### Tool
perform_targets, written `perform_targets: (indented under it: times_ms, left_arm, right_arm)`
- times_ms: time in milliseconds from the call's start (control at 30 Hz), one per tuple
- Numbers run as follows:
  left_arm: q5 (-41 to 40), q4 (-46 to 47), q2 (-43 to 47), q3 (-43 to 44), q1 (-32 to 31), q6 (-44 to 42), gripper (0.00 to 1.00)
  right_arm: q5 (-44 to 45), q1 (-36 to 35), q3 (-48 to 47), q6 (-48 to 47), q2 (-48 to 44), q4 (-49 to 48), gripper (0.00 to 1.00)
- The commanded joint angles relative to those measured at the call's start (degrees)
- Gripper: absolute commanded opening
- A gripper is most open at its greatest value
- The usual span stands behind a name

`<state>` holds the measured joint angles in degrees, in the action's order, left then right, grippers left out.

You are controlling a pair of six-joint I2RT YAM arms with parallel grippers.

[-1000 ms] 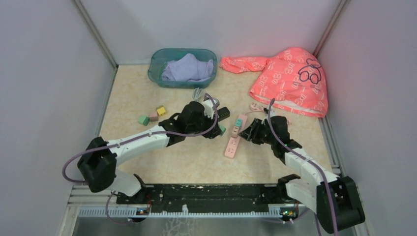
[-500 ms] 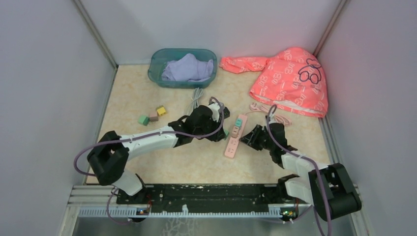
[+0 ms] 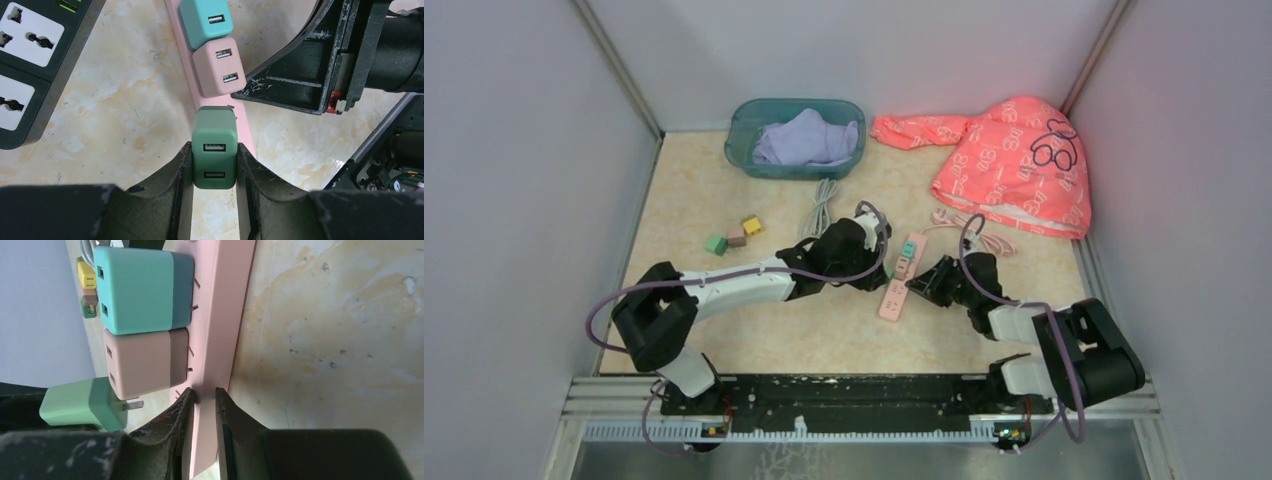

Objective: Insert the plug

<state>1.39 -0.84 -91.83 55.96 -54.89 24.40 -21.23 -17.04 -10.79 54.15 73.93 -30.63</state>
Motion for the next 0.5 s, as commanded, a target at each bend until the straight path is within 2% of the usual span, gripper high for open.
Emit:
perform_targets:
  times_ms: [0,133,467]
  left_arm:
    - [-1.6,1.4,-1.3,2.3,-0.7,0.3,0.0]
    - [-3.0,0.2,-2.2,3.3,-1.0,0.1,0.0]
    - [-7.4,-6.7,-3.0,6.4,-1.8,-1.4,0.0]
  right_arm:
    - [0.4,-2.7,0.2,3.2,2.8,-8.2,0.21]
    - [0.9,-5.4,-0.3,5.1,5.5,-10.9,0.19]
    - [2.5,-5.8,0.0,5.5,6.4,-11.1,0.19]
